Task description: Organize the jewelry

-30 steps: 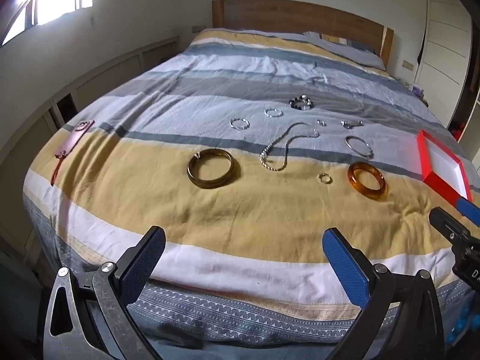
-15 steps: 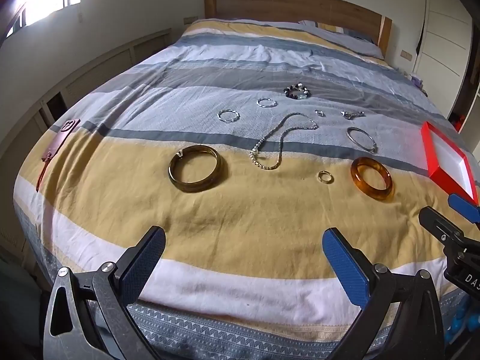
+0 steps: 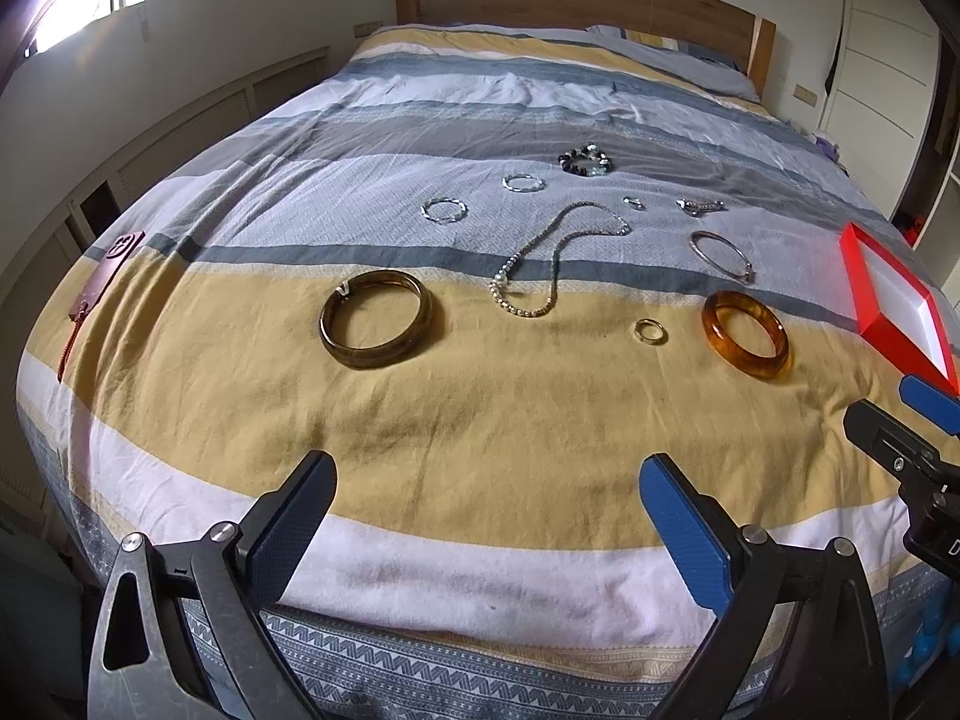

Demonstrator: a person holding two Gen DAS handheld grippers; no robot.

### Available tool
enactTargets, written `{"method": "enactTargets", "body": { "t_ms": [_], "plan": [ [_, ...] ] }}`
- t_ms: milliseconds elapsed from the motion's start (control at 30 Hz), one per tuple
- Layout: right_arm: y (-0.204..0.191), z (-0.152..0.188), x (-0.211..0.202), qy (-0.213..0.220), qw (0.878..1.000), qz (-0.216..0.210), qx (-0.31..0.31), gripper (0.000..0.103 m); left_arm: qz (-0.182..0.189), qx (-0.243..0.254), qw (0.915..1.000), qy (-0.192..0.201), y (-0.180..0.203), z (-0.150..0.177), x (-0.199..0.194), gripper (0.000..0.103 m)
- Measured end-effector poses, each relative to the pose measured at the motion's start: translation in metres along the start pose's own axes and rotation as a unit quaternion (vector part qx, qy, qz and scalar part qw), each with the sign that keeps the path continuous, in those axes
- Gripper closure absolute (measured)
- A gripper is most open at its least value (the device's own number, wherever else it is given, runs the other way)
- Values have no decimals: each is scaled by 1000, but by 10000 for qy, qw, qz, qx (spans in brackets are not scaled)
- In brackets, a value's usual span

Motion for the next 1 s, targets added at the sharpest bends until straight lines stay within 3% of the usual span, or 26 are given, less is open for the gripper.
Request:
{"method": "enactTargets", "body": {
  "t_ms": [1000],
  "plan": [
    [-14,12,-26,75,9998,66,-186,18,47,109,9996,247,6,3,-27,4]
  ]
}}
Point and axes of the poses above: each gripper's, at about its wrist camera, not at the fingertips, and x roughly the way its jaws point, y to its right, z to its underside, the point moved 1 cm from there along x, roughly the way its jaws point, and after that the axes turned 9 degrees about x, right-handed, at the moved point
